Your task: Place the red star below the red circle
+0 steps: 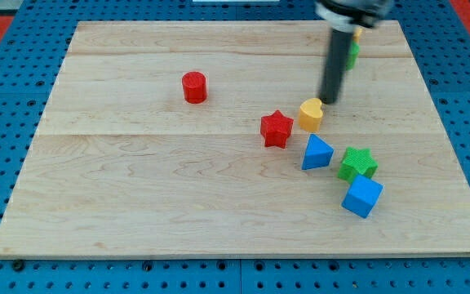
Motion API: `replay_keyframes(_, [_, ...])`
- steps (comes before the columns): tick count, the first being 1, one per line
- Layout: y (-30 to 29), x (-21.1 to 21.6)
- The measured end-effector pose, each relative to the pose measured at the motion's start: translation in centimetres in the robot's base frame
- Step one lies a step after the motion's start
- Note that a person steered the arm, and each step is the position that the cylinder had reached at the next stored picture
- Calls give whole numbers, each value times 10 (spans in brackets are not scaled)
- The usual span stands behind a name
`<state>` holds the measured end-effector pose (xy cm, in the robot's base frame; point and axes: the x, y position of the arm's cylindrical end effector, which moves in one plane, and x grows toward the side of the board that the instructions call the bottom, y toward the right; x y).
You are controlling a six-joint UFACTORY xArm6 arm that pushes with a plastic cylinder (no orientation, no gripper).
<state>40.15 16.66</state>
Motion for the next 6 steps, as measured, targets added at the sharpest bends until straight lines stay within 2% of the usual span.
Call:
replay_keyframes(1, [-37, 38])
replay_keyframes(3, [-212, 37])
replay_keyframes(4, [-219, 47])
replay_keyframes(5, [-258, 45])
replay_keyframes(6, [-231, 24])
